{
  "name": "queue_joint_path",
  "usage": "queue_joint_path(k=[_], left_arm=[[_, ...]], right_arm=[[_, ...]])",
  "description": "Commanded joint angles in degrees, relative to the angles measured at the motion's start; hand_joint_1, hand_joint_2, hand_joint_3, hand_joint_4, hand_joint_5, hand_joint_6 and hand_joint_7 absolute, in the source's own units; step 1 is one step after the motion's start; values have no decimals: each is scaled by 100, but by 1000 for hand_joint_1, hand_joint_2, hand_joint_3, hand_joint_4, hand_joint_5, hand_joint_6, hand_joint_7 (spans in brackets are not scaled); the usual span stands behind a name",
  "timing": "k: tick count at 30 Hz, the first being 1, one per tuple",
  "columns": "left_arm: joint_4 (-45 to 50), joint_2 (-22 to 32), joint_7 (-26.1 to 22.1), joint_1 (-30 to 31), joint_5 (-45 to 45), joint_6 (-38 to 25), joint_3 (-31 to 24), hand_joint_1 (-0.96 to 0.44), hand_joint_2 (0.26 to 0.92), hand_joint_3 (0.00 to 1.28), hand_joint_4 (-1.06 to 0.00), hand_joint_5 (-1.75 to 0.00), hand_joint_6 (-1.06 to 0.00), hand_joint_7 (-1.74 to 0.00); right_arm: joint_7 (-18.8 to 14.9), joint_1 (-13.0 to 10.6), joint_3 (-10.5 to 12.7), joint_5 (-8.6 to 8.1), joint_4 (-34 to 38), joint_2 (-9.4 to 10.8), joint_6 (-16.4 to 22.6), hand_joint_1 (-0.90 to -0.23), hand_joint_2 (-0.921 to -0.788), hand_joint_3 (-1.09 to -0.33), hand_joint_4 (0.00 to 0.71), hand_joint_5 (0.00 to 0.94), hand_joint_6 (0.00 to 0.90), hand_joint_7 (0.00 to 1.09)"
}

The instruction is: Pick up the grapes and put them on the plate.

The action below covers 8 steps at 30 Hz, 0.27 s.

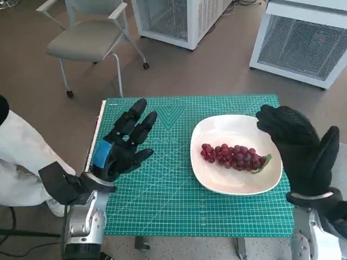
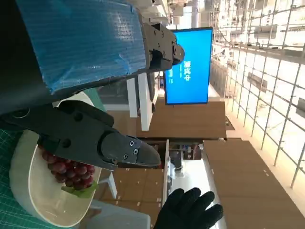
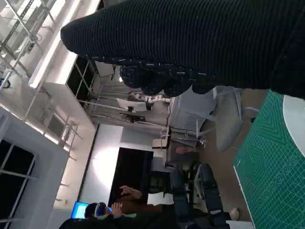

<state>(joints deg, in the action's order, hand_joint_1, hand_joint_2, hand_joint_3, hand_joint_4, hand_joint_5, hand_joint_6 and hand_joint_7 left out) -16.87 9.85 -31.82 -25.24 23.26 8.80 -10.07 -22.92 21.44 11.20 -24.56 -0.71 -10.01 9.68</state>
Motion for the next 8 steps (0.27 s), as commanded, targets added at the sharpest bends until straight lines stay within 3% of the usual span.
queue_joint_path(k=[1,8], left_arm=[[64,31,31,38,-55,145,-47,-260,921,40,-347,-32,-369,-40],[10,42,57,15,-150,258,-19,-263,921,39,-368,-29,-383,-36]], right_arm=[[-38,-34,-11,24,108,-8,-14,-372,-921,-630,431,717,219,953],[-24,-47,-37,39,117,8,2,-376,-921,-631,429,717,217,953]])
